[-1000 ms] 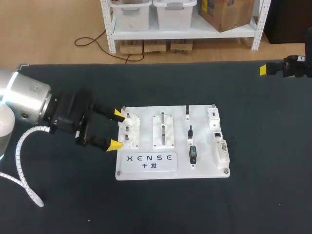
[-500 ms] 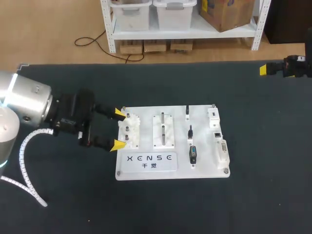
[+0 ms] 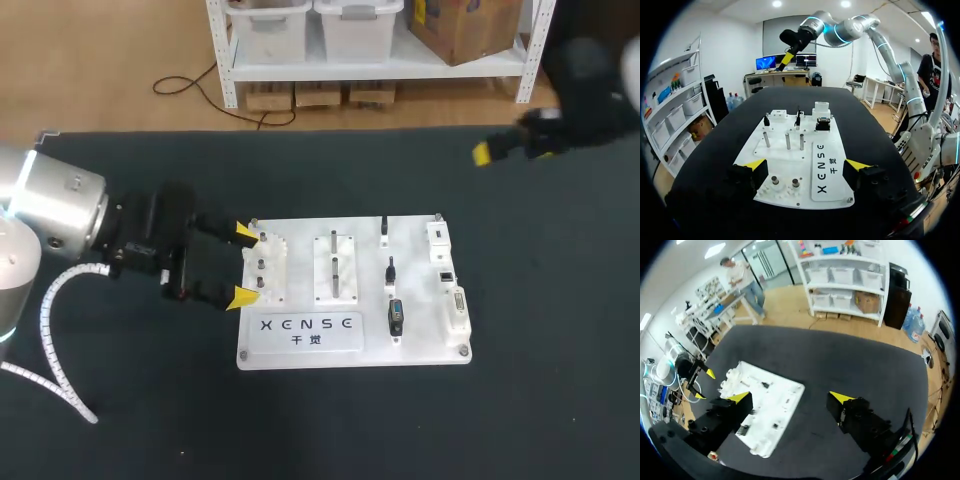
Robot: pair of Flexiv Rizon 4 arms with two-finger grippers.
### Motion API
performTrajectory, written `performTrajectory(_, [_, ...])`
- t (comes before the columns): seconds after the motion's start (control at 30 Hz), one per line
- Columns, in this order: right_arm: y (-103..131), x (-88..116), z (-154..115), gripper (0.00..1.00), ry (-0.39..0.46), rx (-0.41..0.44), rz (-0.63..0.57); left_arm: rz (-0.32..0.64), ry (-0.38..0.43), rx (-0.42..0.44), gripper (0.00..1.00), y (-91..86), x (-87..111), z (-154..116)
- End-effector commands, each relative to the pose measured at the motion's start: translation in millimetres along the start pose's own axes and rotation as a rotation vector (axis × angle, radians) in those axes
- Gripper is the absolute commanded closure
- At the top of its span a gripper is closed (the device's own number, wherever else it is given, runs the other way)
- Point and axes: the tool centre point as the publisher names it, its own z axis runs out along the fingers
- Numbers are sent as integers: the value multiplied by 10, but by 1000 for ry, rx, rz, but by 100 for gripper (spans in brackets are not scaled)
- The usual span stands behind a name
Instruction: Insert the Ethernet cable into its matching sockets.
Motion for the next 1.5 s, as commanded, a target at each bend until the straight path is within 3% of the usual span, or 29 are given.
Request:
performTrajectory(0.03, [421, -26, 211, 0, 105, 189, 61, 2, -3, -2, 0, -2, 12, 0])
performTrajectory(0.17, [650, 143, 436, 0, 139, 278, 82, 2, -3, -2, 0, -2, 12, 0])
performTrajectory(0.37, [795, 357, 686, 0, 190, 346, 129, 2, -3, -2, 0, -2, 12, 0])
performTrajectory(0.67, [1048, 592, 891, 0, 264, 353, 154, 2, -3, -2, 0, -2, 12, 0])
performTrajectory(0.87, [1078, 746, 984, 0, 315, 345, 198, 2, -3, -2, 0, -2, 12, 0])
performTrajectory(1.5, [1013, 943, 1248, 0, 371, 362, 190, 2, -3, -2, 0, -2, 12, 0])
